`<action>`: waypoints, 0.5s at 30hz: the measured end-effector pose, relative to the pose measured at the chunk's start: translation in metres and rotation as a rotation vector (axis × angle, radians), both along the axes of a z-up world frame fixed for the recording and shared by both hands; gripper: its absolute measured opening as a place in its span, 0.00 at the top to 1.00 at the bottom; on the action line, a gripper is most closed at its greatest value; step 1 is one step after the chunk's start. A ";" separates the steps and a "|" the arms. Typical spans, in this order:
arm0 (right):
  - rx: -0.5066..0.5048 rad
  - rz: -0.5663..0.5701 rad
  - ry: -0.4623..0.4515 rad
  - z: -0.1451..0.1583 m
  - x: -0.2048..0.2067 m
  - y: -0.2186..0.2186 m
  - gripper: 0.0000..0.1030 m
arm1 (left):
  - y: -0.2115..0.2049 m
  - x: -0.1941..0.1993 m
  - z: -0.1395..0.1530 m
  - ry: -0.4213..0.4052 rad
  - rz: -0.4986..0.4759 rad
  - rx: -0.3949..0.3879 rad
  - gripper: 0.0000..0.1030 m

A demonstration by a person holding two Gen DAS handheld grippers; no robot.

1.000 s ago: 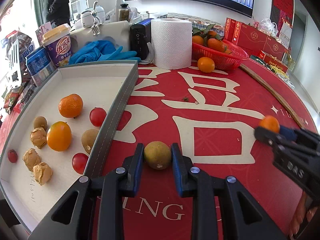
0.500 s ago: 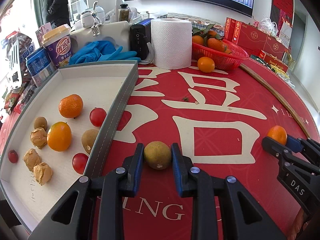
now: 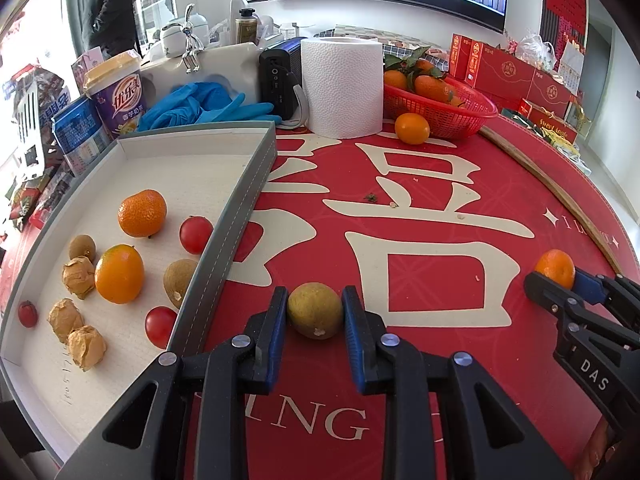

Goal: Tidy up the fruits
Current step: 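Grasp a loose orange with the right gripper while the left gripper holds the kiwi, then carry the kiwi and orange over the white tray with both grippers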

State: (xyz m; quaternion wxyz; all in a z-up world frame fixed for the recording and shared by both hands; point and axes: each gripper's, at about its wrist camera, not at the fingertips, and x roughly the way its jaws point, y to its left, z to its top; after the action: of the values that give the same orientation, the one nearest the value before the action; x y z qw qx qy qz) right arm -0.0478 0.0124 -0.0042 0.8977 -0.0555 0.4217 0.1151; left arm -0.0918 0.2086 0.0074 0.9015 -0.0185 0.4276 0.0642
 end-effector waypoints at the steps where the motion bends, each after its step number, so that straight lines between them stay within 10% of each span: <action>1: 0.001 0.000 0.000 0.000 0.000 0.000 0.64 | 0.000 0.000 0.000 0.000 0.000 0.000 0.72; 15: 0.001 0.001 0.000 0.000 0.000 0.000 0.64 | 0.000 0.000 0.001 0.001 -0.001 0.007 0.71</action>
State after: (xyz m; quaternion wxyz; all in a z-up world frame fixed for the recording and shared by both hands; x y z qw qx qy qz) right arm -0.0477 0.0122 -0.0041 0.8976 -0.0552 0.4218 0.1156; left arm -0.0915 0.2088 0.0080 0.9014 -0.0153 0.4279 0.0651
